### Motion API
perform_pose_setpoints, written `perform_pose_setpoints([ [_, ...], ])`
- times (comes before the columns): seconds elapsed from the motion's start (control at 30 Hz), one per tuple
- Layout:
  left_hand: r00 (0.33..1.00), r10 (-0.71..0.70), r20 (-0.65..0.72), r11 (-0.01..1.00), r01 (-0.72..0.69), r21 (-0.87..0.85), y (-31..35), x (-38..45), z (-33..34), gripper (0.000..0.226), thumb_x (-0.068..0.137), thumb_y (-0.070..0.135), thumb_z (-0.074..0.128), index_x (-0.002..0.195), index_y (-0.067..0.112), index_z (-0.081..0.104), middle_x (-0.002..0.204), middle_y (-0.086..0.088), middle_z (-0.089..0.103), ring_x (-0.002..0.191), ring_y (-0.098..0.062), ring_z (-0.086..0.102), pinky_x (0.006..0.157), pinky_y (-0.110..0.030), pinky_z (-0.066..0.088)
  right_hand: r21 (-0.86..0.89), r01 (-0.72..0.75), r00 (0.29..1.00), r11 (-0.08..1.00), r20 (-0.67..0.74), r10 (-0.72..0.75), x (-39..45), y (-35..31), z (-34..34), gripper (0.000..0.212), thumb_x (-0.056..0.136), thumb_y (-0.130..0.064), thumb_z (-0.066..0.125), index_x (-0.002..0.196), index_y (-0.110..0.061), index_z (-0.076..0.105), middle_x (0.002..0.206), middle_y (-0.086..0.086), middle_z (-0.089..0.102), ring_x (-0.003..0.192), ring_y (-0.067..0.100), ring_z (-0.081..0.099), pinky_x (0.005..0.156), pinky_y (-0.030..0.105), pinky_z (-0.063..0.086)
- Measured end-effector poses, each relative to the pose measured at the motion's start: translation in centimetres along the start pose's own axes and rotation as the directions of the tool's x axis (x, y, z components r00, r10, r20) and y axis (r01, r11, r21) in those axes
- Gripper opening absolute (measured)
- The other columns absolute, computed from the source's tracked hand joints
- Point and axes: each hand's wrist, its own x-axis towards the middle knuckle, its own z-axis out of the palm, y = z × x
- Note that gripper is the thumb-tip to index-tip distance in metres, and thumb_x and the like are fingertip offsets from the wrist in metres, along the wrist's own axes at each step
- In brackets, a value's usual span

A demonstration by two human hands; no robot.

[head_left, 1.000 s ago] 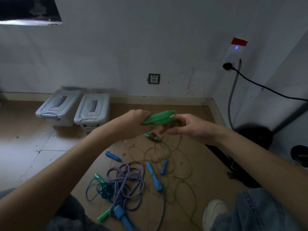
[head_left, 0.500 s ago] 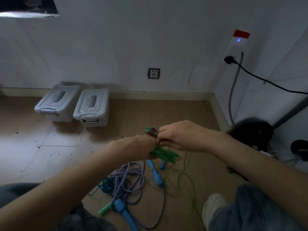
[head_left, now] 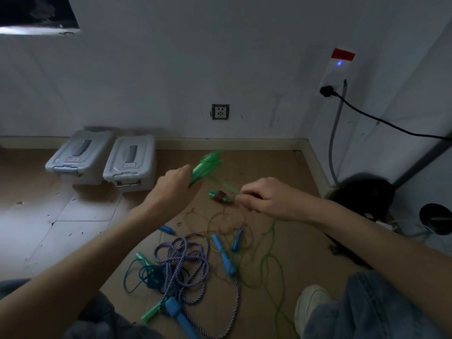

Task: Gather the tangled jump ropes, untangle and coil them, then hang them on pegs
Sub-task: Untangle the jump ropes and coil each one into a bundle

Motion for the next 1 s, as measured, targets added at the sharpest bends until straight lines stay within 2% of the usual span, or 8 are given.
perform_pose_setpoints([
  [0.13, 0.978, 0.020, 0.206, 0.892, -0.110, 0.438, -0.5, -1.0, 2.5, 0.021, 0.097, 0.022, 0.039, 0.109, 0.007, 0.048, 0.091, -0.005, 0.058, 0.078, -0.022, 0.061, 0.061, -0.027, 0.047, 0.240, -0.001, 0.999, 0.971, 0.038, -0.009, -0.2, -1.4, -0.5, 0.031, 0.095, -0.025, 0.049, 0.065, -0.018, 0.056, 0.051, -0.011, 0.047, 0.042, 0.000, 0.039, 0.044, 0.010, 0.030],
  [0.33, 0.784, 0.500, 0.369, 0.758, -0.602, 0.252, 2.5, -3.0, 4.1, 0.027, 0.095, 0.023, 0.043, 0.119, 0.011, 0.042, 0.106, 0.000, 0.051, 0.090, -0.010, 0.051, 0.082, -0.023, 0.045, -0.040, -0.144, 0.975, 0.989, -0.176, 0.135, 0.6, 2.0, -2.0, 0.032, 0.093, -0.033, 0.052, 0.064, -0.022, 0.057, 0.054, -0.007, 0.049, 0.049, 0.009, 0.042, 0.053, 0.024, 0.032],
  [0.43, 0.835, 0.531, 0.142, 0.843, -0.504, -0.188, 3.7, -3.0, 1.7, 0.015, 0.089, 0.017, 0.053, 0.102, 0.014, 0.046, 0.082, 0.012, 0.051, 0.071, 0.004, 0.053, 0.061, -0.009, 0.044, -0.013, -0.234, 0.969, 0.972, -0.086, 0.232, 0.3, 3.5, -1.4, 0.032, 0.090, -0.036, 0.056, 0.061, -0.022, 0.058, 0.055, -0.006, 0.049, 0.051, 0.009, 0.044, 0.051, 0.024, 0.033],
  [0.53, 0.974, 0.224, -0.020, 0.895, -0.214, -0.392, 3.2, -1.5, 0.0, 0.017, 0.087, 0.015, 0.056, 0.088, 0.021, 0.040, 0.074, 0.010, 0.055, 0.057, -0.001, 0.056, 0.045, -0.011, 0.043, 0.214, -0.224, 0.974, 0.951, 0.027, 0.223, 0.0, 2.6, 0.1, 0.043, 0.094, -0.040, 0.045, 0.058, -0.020, 0.056, 0.048, -0.012, 0.045, 0.039, 0.002, 0.037, 0.040, 0.016, 0.031],
  [0.67, 0.994, -0.077, 0.072, 0.993, 0.082, -0.080, 1.1, -0.5, 0.1, 0.014, 0.093, 0.019, 0.049, 0.094, 0.010, 0.038, 0.075, 0.001, 0.054, 0.055, -0.008, 0.050, 0.042, -0.016, 0.039, 0.274, -0.057, 0.993, 0.960, 0.119, 0.025, -0.4, 0.0, 1.2, 0.032, 0.094, -0.034, 0.049, 0.065, -0.022, 0.054, 0.049, -0.012, 0.046, 0.040, -0.002, 0.039, 0.041, 0.010, 0.030],
  [0.77, 0.935, 0.062, 0.349, 0.977, -0.128, 0.171, 2.1, -2.1, 1.9, 0.029, 0.095, 0.019, 0.045, 0.119, 0.005, 0.035, 0.086, -0.001, 0.058, 0.064, -0.012, 0.052, 0.056, -0.018, 0.045, 0.227, 0.047, 0.997, 0.973, 0.047, -0.059, 0.2, -0.8, -0.2, 0.025, 0.091, -0.027, 0.056, 0.068, -0.016, 0.058, 0.055, -0.011, 0.045, 0.043, -0.001, 0.040, 0.045, 0.010, 0.030],
  [0.87, 0.802, 0.283, 0.526, 0.943, -0.333, -0.001, 4.3, -3.3, 2.2, 0.024, 0.093, 0.022, 0.048, 0.112, 0.010, 0.037, 0.080, 0.009, 0.052, 0.061, -0.004, 0.049, 0.055, -0.013, 0.043, 0.027, 0.008, 0.998, 1.000, -0.069, -0.006, 0.7, 0.5, -1.7, 0.029, 0.089, -0.034, 0.058, 0.064, -0.021, 0.057, 0.054, -0.013, 0.049, 0.047, 0.000, 0.043, 0.050, 0.013, 0.032],
  [1.0, 0.894, 0.314, 0.320, 0.903, -0.178, -0.391, 4.4, -2.2, -0.3, 0.016, 0.087, 0.013, 0.057, 0.090, 0.017, 0.042, 0.075, 0.006, 0.052, 0.051, 0.006, 0.052, 0.046, -0.009, 0.042, -0.020, -0.186, 0.983, 0.982, -0.003, 0.186, 0.1, 2.7, -2.0, 0.039, 0.091, -0.040, 0.052, 0.060, -0.017, 0.058, 0.053, -0.009, 0.052, 0.049, 0.005, 0.046, 0.055, 0.022, 0.037],
])
